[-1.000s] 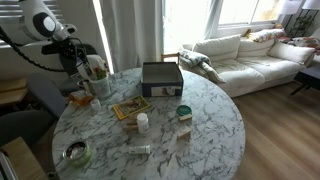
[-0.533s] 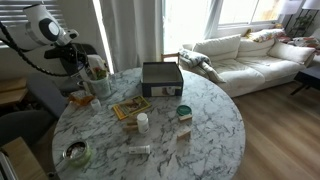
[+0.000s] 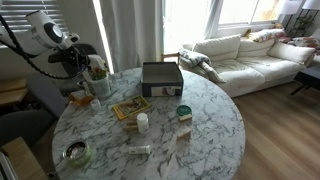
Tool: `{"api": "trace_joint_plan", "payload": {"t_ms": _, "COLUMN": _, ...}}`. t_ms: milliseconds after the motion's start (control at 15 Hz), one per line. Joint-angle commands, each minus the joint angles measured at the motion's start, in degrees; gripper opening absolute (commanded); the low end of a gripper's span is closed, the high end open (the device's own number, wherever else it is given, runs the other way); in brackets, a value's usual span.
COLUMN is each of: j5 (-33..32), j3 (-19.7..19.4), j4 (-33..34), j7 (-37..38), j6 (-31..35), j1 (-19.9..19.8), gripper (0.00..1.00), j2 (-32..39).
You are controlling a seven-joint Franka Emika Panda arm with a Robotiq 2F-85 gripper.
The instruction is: Put the bottle with the blue lid upright and put it in the transparent storage box
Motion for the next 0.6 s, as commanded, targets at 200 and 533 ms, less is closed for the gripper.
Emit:
{"api": "trace_joint_plan", "payload": {"t_ms": 200, "j5": 3.6, "j3": -0.5, "j4": 1.0, "j7": -1.6, "j6": -4.3, "j1": -0.1, "gripper": 0.98, "j2": -2.0}}
{"api": "trace_joint_plan", "payload": {"t_ms": 533, "j5": 11.6, "j3": 0.9, "j4": 1.7, "j7": -9.7, "j6": -12.1, "j1": -2.5, "gripper": 1.0, "j2": -6.7}}
